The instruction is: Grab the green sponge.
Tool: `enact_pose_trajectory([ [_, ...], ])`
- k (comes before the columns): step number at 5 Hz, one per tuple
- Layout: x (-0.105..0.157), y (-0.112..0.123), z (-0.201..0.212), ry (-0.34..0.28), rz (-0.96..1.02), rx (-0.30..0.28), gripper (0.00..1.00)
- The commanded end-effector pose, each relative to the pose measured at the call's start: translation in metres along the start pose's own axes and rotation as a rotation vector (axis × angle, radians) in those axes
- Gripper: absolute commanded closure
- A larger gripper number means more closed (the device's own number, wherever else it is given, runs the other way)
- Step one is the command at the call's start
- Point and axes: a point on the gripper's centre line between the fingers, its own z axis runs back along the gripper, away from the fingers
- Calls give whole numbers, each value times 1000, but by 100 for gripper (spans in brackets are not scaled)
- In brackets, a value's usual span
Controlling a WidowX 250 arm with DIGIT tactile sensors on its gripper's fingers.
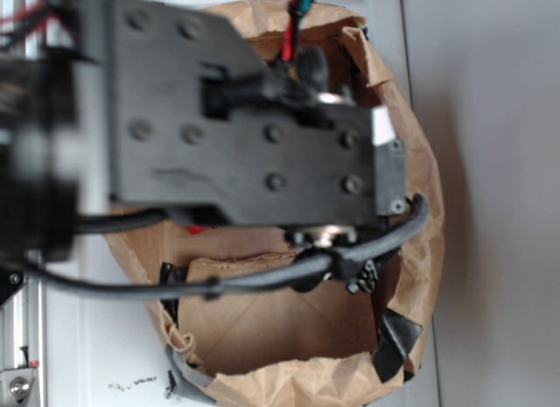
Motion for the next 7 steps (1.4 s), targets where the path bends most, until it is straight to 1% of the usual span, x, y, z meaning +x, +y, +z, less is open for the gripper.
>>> enact_pose_trajectory([
  [1,27,12,-12,-10,76,7,0],
  [2,31,8,-24,-15,42,22,0],
  [3,35,13,-40,-20,22,52,0],
  [5,36,18,-48,-28,-13,75,0],
  [7,35,21,-47,-24,-63,123,0],
])
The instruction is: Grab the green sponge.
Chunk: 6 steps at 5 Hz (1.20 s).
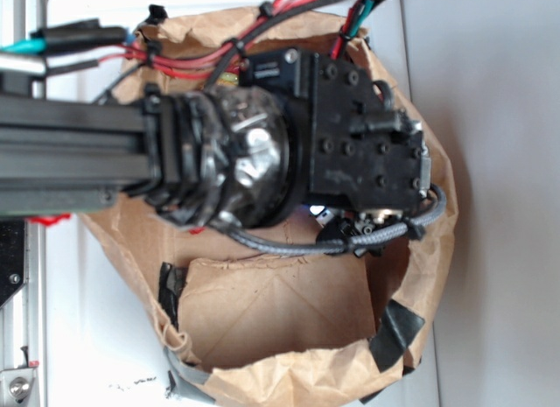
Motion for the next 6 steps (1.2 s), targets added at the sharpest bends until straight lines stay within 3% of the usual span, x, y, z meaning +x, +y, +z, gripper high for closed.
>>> enact_pose_trajectory([
  [1,15,14,15,-26,-8,10,0],
  [6,16,13,14,-27,-19,13,0],
])
